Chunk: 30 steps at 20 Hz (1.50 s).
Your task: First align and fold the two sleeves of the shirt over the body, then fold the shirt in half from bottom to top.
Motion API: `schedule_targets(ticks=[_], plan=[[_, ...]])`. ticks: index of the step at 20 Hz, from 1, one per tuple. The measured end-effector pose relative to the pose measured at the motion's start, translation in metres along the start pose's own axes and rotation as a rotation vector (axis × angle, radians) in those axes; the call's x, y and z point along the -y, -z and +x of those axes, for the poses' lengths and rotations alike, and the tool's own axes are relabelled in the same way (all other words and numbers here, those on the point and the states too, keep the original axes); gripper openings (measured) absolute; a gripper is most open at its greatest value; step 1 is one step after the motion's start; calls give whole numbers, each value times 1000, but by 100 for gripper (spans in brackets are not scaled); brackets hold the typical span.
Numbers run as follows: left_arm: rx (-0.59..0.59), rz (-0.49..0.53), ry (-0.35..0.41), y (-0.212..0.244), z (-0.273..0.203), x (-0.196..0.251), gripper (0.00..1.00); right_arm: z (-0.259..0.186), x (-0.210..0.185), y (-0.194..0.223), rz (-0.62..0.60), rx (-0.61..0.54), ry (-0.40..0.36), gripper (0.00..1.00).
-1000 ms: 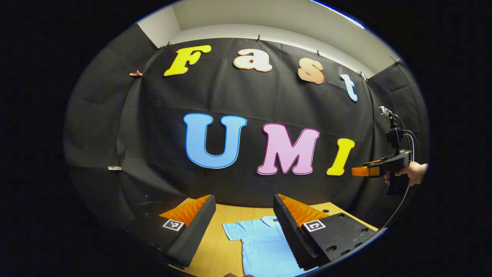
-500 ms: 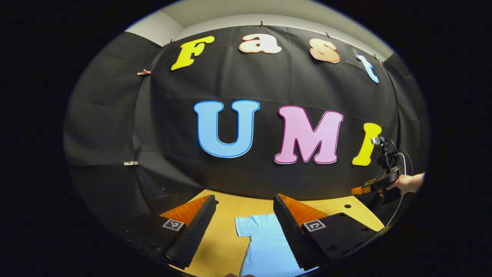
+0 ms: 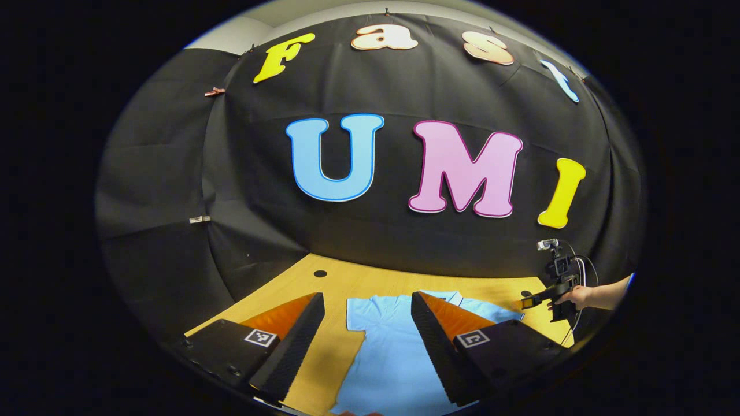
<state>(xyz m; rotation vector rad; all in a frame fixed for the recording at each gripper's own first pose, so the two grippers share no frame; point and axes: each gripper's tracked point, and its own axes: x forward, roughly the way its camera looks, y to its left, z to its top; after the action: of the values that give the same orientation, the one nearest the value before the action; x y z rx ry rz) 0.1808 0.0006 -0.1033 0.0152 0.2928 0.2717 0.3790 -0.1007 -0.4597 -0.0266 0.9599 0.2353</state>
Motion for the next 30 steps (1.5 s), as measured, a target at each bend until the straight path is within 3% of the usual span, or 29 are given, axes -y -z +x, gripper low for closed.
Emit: schedule_targets(ticks=[9,11,14,15,20,22,24,25,26,28,29,30], plan=[[-48,-19,-10,12,14,23,97,25,5,42,32,-110,-27,97],[-54,-6,-3,16,17,30,97,29,5,39,41,-96,-33,84],[-66,-3,4,20,20,37,97,33,2,36,70,-91,-40,39],[-65,-4,5,19,21,39,97,32,-1,35,75,-90,-41,11],[-59,0,6,16,25,39,97,19,-12,11,71,-33,-71,4],[-63,-2,4,17,27,34,97,11,-31,-11,93,8,-111,15],[-64,-12,2,17,30,28,97,3,-54,-30,103,38,-155,9],[-63,-21,2,16,31,26,97,1,-67,-35,93,44,-174,15],[-62,-28,8,16,33,25,97,-1,-81,-38,75,44,-190,4],[-62,-24,26,17,36,21,97,-2,-110,-38,41,31,-222,15],[-63,-13,36,18,38,18,97,-1,-124,-34,25,18,-230,15],[-71,-3,45,21,42,13,97,2,-136,-28,13,-1,-239,4]])
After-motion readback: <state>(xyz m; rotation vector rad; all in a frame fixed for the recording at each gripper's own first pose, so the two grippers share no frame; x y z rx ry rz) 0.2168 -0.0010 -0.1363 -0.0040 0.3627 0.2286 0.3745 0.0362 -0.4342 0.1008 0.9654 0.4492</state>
